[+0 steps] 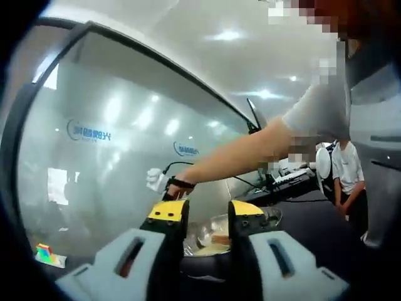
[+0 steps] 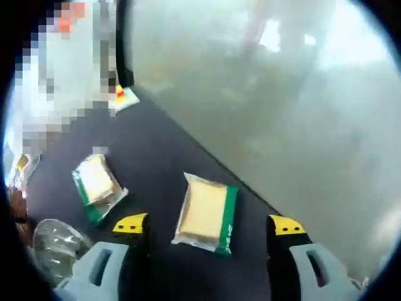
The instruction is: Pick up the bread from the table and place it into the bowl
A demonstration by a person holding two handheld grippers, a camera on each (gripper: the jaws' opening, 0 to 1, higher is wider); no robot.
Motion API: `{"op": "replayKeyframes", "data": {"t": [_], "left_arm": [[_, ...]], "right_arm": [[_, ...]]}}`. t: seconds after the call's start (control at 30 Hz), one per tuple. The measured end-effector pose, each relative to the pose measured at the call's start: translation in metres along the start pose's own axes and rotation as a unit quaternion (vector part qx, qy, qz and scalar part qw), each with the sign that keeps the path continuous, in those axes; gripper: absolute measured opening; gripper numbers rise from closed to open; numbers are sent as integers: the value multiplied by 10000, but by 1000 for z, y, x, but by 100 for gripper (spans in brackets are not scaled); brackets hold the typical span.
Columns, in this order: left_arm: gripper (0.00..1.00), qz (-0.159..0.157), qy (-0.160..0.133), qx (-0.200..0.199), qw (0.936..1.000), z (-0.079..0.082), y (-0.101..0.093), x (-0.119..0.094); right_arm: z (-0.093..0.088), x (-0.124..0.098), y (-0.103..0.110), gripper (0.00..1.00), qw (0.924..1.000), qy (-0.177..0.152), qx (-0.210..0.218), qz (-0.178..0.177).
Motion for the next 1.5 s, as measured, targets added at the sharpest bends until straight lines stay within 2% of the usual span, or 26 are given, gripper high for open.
{"op": "replayKeyframes", "data": {"t": [0.07,0.13,0.2,0.27,0.3,0.33,0.4,0.47,0.53,0.6,0.63,0.67,0.8,0.83,0.87,1.0,1.27,1.3,1.4,1.47,1.5], "left_arm": [[19,27,51,81,10000,-2,0,1],[19,-17,108,98,9999,-3,-3,1],[19,-95,277,270,9992,-10,-9,2],[19,-171,345,337,9987,-13,-14,2],[19,-205,356,346,9986,-14,-17,2],[19,-259,364,354,9984,-14,-20,2],[19,-317,373,373,9981,-14,-23,1],[19,-334,397,402,9978,-16,-24,2],[19,-298,452,417,9977,-19,-22,3],[19,-225,533,406,9975,-22,-19,4],[19,-202,548,411,9974,-23,-18,4],[19,-171,565,411,9974,-23,-16,4],[19,-127,566,382,9976,-23,-13,4],[19,-130,571,388,9975,-24,-14,4],[19,-140,587,402,9974,-25,-14,5],[19,-158,690,523,9961,-29,-15,5],[19,-176,758,520,9956,-33,-16,5],[19,-172,775,518,9955,-35,-16,5],[19,-157,819,487,9953,-38,-15,5],[19,-128,811,439,9957,-39,-13,6],[19,-117,799,412,9959,-38,-13,6]], "right_arm": [[4,20,-7,73,9999,24,44,-114],[4,40,-8,75,9994,165,261,131],[1,56,-9,82,9981,377,395,276],[-8,70,-10,82,9960,804,266,278],[-8,78,-14,82,9956,916,35,170],[-6,84,-13,82,9957,894,-7,248],[-8,92,-16,82,9950,912,266,314],[-9,98,-19,83,9939,985,310,387],[-12,107,-29,87,9903,1233,454,457],[-23,110,-30,84,9872,1430,521,468],[-26,112,-30,82,9846,1422,858,552],[-26,112,-28,79,9822,1423,996,714],[-22,113,-33,70,9816,1426,992,791],[-31,108,-18,63,9816,1421,1023,759],[-33,105,-12,57,9805,1443,1077,792],[-38,101,2,54,9815,1446,1003,751],[-34,87,2,49,9852,1415,768,588],[-32,82,4,49,9858,1374,768,591],[-7,66,-9,49,9913,1012,637,557],[2,42,-1,49,9939,782,587,506],[8,30,2,49,9957,682,423,459]]}}
Point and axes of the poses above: the point that each gripper's makers call its tool centre point, and the gripper's own axes: x roughly forward along the fingers, y roughly to its left, z roughly out of its top, the point moved 2 cm from there along -x, roughly backward along the fingers, and after that the axes turned 15 degrees about z, right-handed, at the moved point
